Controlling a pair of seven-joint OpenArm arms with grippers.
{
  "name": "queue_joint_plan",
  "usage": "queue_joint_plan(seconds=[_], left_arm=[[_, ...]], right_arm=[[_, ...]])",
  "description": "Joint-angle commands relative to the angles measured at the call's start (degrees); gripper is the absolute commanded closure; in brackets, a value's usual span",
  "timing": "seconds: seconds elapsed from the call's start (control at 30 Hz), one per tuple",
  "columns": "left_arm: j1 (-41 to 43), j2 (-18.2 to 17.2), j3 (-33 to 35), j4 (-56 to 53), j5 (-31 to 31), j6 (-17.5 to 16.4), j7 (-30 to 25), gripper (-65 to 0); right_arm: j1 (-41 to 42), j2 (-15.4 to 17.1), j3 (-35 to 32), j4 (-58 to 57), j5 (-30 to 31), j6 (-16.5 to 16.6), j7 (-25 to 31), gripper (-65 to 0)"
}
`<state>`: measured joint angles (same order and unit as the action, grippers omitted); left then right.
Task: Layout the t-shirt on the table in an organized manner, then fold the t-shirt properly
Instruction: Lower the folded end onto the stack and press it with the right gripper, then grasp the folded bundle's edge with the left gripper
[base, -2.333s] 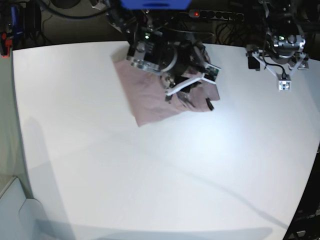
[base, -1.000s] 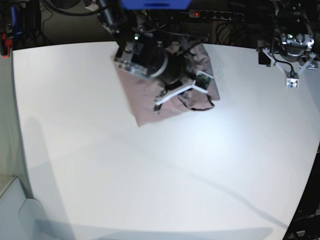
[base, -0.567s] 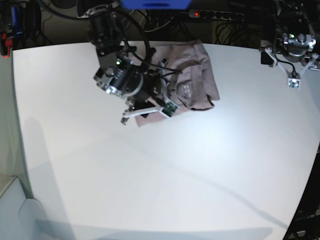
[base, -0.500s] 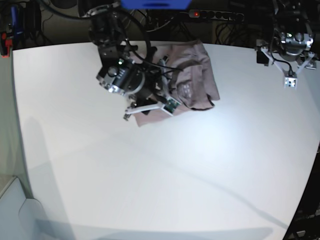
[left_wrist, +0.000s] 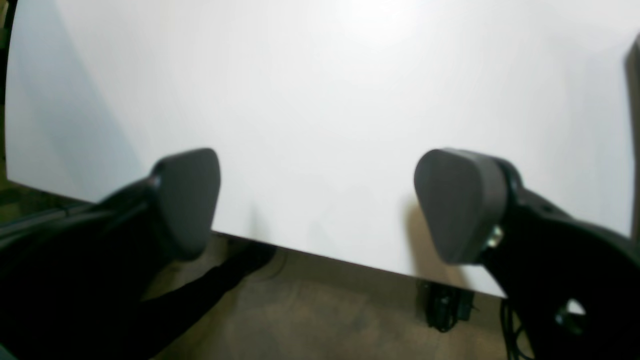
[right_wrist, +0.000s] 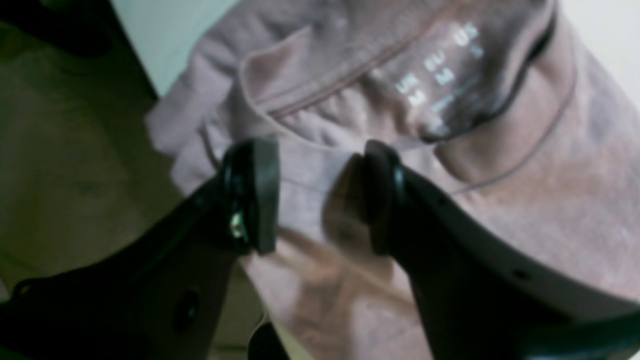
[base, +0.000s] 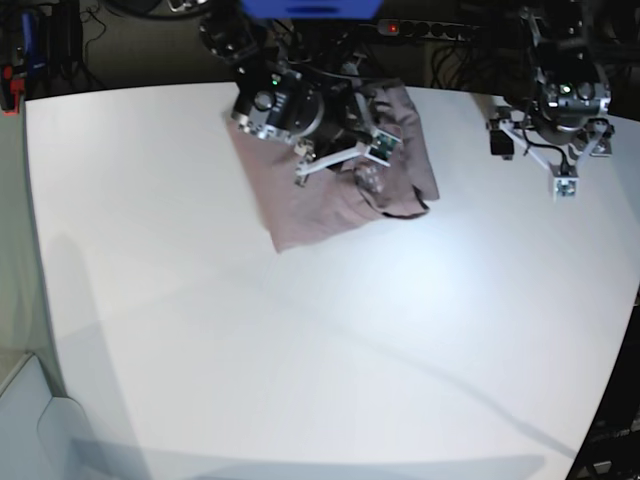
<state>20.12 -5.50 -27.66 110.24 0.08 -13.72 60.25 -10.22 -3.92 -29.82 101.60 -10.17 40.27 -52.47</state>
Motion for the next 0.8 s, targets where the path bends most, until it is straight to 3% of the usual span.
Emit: queue_joint_plan(seconds=[0.0, 0.3, 0.6, 0.77], left_arm=[[0.06, -0.35, -0.25, 1.19, -0.03, 0.31, -0.25, -63.3], [0.06, -0.09, -0.34, 1.46, -0.12, 0.31, 0.19, -63.3], [-0.03, 0.09, -0.34, 2.69, -0.30, 0.31, -0.51, -63.4], [-0.21, 0.09, -0.34, 2.95, -8.12, 0.31, -0.16, -63.4]], right_arm=[[0.06, 0.27, -0.20, 0.95, 0.72, -0.27, 0.91, -28.5], [-0.55, 1.51, -0.11, -5.47, 0.64, -0.27, 0.91, -28.6], [-3.89, 1.51, 0.07, 12.55, 0.64, -0.27, 0.47, -28.8], [-3.36, 2.21, 2.53, 13.69, 0.55, -0.27, 0.64, -28.8]])
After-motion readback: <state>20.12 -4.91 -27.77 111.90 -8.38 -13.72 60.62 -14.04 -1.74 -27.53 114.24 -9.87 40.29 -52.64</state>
